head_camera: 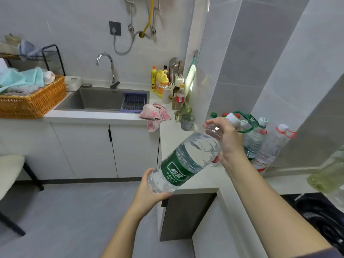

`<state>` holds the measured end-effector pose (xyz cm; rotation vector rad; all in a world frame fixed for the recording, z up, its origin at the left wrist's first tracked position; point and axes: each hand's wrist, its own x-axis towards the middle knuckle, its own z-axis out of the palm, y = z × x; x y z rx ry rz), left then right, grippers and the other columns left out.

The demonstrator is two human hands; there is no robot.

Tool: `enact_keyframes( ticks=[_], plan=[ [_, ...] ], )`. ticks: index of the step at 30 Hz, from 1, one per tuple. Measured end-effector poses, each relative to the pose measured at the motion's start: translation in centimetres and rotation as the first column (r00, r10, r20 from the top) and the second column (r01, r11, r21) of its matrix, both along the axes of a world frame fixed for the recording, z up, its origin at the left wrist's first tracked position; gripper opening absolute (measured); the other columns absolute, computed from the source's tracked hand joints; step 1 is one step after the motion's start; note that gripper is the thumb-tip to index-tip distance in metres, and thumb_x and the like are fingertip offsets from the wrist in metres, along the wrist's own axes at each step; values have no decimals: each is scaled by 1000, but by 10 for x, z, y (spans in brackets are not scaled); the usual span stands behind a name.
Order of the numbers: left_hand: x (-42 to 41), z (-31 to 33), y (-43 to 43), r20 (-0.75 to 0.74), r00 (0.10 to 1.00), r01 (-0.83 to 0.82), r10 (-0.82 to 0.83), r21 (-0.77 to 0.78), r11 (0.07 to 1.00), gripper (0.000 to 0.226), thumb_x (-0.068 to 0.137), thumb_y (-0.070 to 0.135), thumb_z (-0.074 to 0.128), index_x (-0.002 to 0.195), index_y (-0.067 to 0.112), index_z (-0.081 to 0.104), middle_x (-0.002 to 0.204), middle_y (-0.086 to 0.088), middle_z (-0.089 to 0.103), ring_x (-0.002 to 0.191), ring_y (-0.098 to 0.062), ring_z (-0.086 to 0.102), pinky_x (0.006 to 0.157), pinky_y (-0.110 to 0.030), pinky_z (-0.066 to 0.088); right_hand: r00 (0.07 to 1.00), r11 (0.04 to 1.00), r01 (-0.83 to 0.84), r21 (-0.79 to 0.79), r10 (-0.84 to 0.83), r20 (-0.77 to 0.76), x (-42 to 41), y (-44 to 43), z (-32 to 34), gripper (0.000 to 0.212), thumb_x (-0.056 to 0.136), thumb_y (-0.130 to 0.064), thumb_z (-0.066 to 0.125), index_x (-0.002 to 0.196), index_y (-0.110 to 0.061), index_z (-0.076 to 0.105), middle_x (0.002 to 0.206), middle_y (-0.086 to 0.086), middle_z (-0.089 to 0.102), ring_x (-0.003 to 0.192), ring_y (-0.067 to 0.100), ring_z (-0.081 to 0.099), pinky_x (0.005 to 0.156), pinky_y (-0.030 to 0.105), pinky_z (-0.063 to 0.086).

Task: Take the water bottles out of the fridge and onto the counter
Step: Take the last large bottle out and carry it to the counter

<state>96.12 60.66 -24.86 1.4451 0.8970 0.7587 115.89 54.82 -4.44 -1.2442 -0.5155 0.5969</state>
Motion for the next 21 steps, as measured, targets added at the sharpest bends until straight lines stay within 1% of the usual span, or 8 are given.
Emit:
enact_keyframes(
  ticks=[2,5,8,10,13,15,19,21],
  plan=[
    [20,-6,24,-10,999,30,-30,-16,999,97,51,22,94,131,33,40,120,14,56,97,11,60,71,-9,51,999,999,41,-22,-41,5,14,20,-2,4,57,-19,70,54,-17,70,74,8,71,74,18,68,76,35,56],
    [47,-16,54,-45,995,87,-89,-36,996,89,54,19,93,125,36,41,119,13,59,99,7,63,74,-12,52,997,995,81,-59,-82,-3,34,45,-7,3,57,-18,72,56,-17,70,70,6,71,67,17,67,68,34,55],
    [74,-22,75,-120,980,157,-158,-21,987,91,53,27,94,129,33,42,120,11,62,107,-3,63,88,-22,54,991,989,130,-76,-129,26,51,63,-18,13,57,-19,73,67,-11,70,72,5,70,69,16,67,70,35,55],
    [92,-25,82,-175,967,194,-184,40,980,87,52,34,94,126,30,48,115,12,65,104,0,63,85,-19,53,984,985,154,-77,-147,98,58,71,-26,16,61,-18,73,72,-8,70,72,4,69,71,14,65,70,31,55],
    [120,-29,84,-316,927,268,-202,182,946,65,52,50,87,108,44,53,104,23,62,98,7,59,80,-10,48,963,978,179,-110,-151,224,67,82,-38,13,68,-12,76,72,-4,67,66,-3,64,61,7,59,58,17,49],
    [136,-32,84,-414,891,310,-187,255,916,57,52,60,80,101,46,55,99,24,61,97,6,58,78,-12,49,946,971,197,-136,-151,288,74,86,-48,14,75,-6,75,66,-9,64,60,-7,61,58,6,57,55,16,46],
    [164,-44,82,-577,799,383,-168,274,882,82,50,74,67,119,32,53,112,13,54,109,-5,49,87,-23,48,910,962,217,-167,-137,392,89,87,-66,14,79,-2,73,71,3,63,63,3,61,61,10,57,61,23,46],
    [175,-48,79,-604,781,379,-159,256,889,81,52,73,69,117,29,54,110,10,53,108,-9,49,87,-25,48,892,962,219,-166,-129,432,96,88,-71,16,80,-1,71,73,8,61,65,16,60,63,13,56,62,26,45]
  ],
)
